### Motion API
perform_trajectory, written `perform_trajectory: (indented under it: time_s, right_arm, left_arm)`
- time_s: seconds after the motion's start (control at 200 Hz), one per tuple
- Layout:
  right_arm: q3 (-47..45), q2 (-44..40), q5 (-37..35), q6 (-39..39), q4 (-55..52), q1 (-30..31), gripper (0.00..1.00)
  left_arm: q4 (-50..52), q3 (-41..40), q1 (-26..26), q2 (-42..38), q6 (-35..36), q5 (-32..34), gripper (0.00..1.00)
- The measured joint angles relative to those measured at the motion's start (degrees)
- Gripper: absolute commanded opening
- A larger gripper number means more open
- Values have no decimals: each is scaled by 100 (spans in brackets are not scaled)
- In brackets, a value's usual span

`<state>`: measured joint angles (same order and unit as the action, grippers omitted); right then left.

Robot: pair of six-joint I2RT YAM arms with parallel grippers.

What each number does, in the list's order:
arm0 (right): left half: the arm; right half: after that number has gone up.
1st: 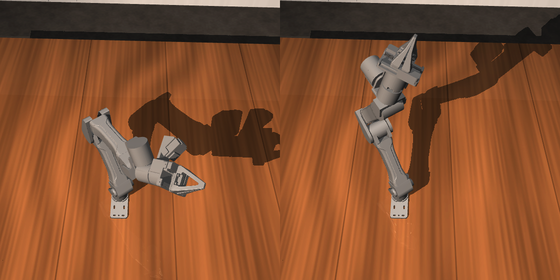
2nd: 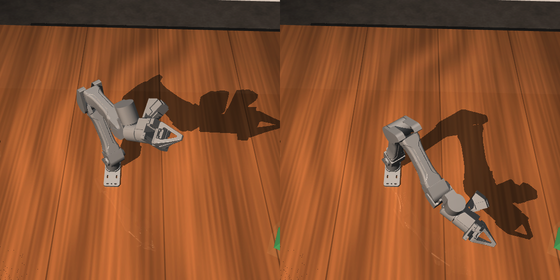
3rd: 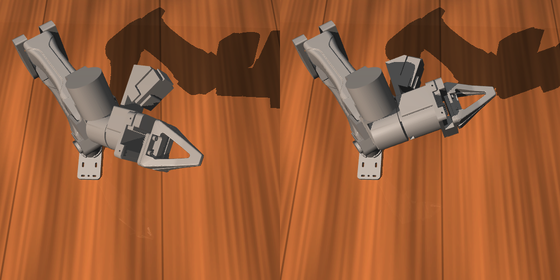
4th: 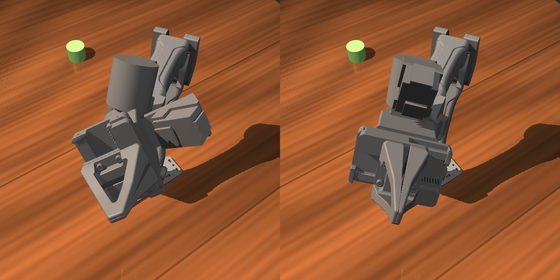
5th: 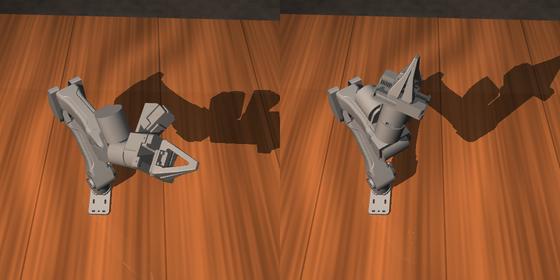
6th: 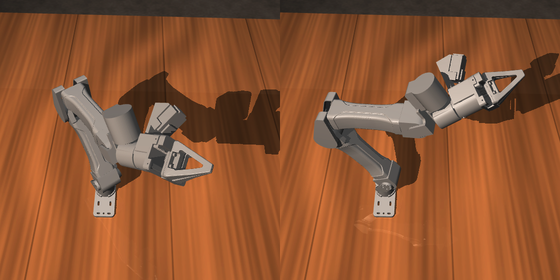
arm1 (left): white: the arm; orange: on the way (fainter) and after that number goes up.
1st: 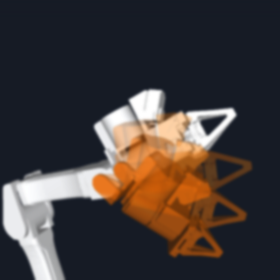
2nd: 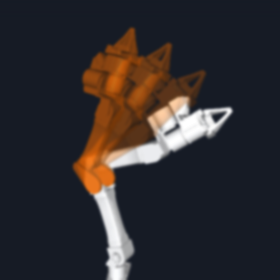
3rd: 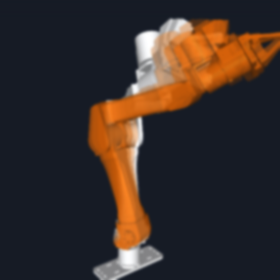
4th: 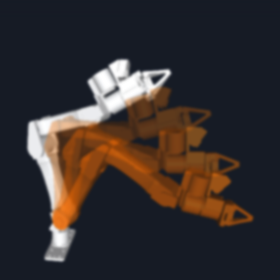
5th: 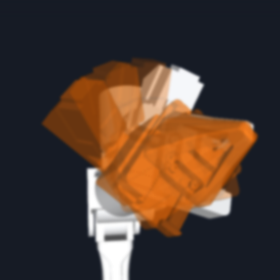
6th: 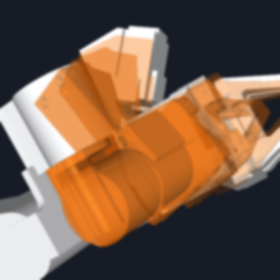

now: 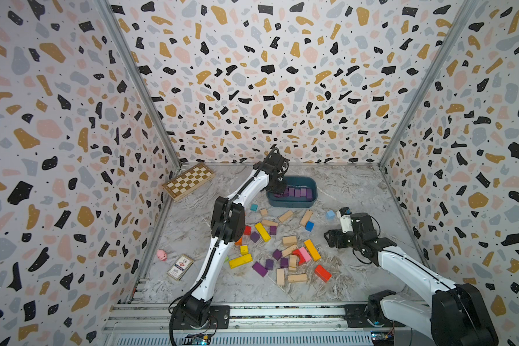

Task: Pick purple bricks into the storage bin
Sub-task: Place the building block in the storage box.

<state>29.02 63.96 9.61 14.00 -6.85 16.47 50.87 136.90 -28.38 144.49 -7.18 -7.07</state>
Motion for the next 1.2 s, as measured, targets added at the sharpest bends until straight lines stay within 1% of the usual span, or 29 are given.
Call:
perform_trajectory:
  time_s: [0.29, 0.646, 0.851, 1.046, 1.201]
  right_arm:
    - [20, 22, 15, -13, 7, -138, 86]
    - [28, 160, 131, -17, 11, -282, 86]
    - [28, 173, 153, -17, 11, -328, 86]
    - [28, 205, 177, -26, 11, -350, 92]
    - [28, 210, 179, -37, 13, -350, 94]
  left_arm:
    - [-142, 254, 101, 472, -162, -85, 0]
    - [-243, 627, 188, 584, -264, -85, 0]
    - [-275, 640, 236, 601, -291, -94, 0]
    - [-306, 640, 240, 610, -299, -138, 2]
    - [-363, 638, 245, 610, -308, -214, 5]
